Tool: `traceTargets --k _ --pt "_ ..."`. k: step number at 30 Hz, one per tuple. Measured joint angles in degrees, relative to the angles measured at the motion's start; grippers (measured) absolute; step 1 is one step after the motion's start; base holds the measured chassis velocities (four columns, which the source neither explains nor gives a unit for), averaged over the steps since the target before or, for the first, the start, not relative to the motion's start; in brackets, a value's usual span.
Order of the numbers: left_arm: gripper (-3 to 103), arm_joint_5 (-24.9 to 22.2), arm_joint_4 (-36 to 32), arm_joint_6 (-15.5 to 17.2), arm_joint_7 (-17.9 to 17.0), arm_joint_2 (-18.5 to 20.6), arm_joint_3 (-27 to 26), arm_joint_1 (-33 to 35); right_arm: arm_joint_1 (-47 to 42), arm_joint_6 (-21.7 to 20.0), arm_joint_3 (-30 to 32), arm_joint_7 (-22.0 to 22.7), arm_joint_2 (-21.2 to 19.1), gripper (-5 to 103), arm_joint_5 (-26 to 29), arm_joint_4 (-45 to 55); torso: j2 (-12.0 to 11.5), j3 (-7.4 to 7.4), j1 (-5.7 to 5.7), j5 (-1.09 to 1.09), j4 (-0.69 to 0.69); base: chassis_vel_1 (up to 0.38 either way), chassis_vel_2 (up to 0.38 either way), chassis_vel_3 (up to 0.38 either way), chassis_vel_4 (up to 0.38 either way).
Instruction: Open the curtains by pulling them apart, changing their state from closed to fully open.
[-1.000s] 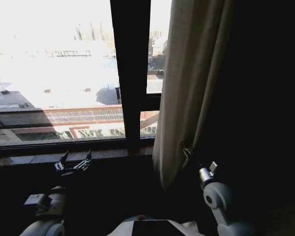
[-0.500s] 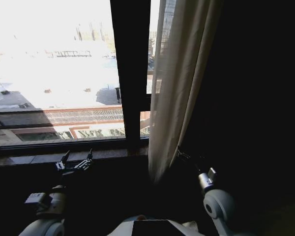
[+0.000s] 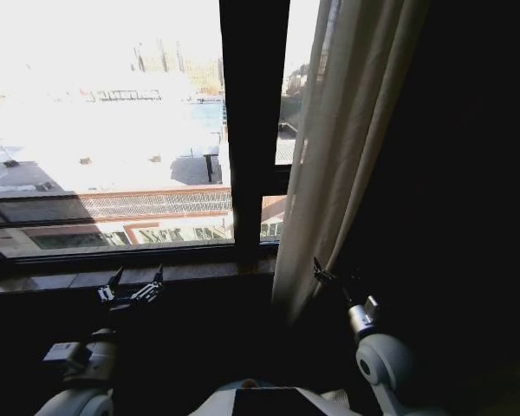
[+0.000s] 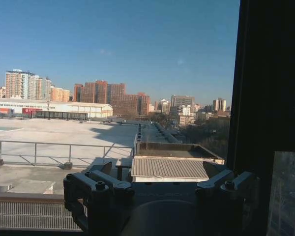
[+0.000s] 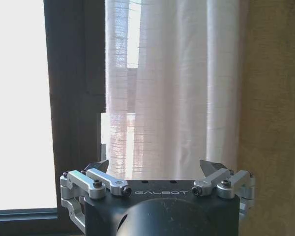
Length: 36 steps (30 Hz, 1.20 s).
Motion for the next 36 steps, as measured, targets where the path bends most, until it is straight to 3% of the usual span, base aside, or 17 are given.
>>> traceTargets --k 10,16,33,36 --pt "100 0.1 0.0 0.0 -0.1 -0.3 0.3 -0.2 0.7 2.5 0.5 -0.5 -0.4 100 -1.2 -0.6 0.0 0.00 0.01 -0.05 -0.01 0.185 0.189 -0.197 -0.198" --pt "100 0.2 0.0 0.0 0.0 -0.3 0.3 -0.3 1.2 2.5 0.7 -1.3 -0.9 100 -1.1 -1.0 0.0 0.01 0.00 0.06 -0.01 0.000 0.000 0.000 0.000" --pt "100 0.5 0.0 0.3 0.0 -0.4 0.2 -0.3 2.9 2.5 -0.2 -1.9 -1.4 100 -0.7 -2.5 0.0 0.01 0.00 0.00 0.00 -0.059 0.046 0.049 -0.043" --pt "100 0.7 0.0 0.4 0.0 -0.4 0.4 -0.3 4.2 2.0 -0.8 -1.9 -2.0 100 1.9 -3.3 0.0 0.02 0.05 0.01 0.00 -0.087 0.052 0.089 -0.067"
